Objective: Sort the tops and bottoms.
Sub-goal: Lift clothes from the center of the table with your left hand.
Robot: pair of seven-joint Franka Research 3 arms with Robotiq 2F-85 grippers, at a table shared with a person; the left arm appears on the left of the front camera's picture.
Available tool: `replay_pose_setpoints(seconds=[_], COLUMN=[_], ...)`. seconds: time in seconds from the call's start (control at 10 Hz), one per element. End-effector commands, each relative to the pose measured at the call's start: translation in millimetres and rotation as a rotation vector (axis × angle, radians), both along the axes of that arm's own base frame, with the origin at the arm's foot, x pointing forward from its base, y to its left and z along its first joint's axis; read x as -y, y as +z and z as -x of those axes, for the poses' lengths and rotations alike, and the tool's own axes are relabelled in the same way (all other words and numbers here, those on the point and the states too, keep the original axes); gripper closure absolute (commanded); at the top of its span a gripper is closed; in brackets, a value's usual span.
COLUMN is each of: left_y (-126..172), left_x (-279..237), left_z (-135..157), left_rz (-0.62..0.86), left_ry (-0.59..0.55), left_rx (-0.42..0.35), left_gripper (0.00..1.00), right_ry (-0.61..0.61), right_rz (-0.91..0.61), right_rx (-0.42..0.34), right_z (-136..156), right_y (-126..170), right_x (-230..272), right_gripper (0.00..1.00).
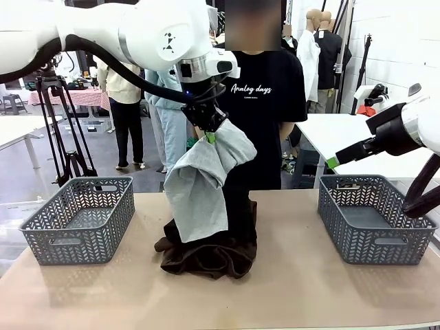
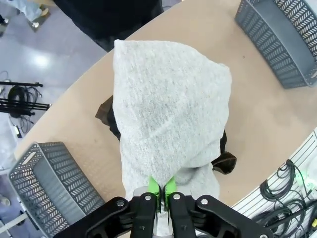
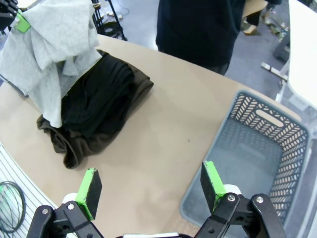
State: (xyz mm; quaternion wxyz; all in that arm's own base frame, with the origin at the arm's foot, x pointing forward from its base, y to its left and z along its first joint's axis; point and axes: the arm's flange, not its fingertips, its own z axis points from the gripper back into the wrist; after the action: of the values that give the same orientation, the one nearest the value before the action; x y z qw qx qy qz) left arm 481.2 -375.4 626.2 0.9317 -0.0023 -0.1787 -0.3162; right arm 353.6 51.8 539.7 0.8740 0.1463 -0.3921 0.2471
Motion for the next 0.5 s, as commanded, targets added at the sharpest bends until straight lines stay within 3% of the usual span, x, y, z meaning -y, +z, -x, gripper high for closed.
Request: replay_pose_setpoints(seconds=[0.0, 0.4], left_y=[5, 98], left_x=[-2, 11], left_z=[1, 4], left_rz=[0.0, -0.034], left_ry=[0.002, -0.024], left_rx=[0.01, 0.289], left_gripper=[1.0, 1.0], right_ry=[0.0, 0.0], right_rz=[-0.018, -0.018], right_rx=[-0.004, -0.004], right_z=[-1, -1], right_y=[-1, -1], right_x=[0, 0], right_gripper=[0.0, 0.0])
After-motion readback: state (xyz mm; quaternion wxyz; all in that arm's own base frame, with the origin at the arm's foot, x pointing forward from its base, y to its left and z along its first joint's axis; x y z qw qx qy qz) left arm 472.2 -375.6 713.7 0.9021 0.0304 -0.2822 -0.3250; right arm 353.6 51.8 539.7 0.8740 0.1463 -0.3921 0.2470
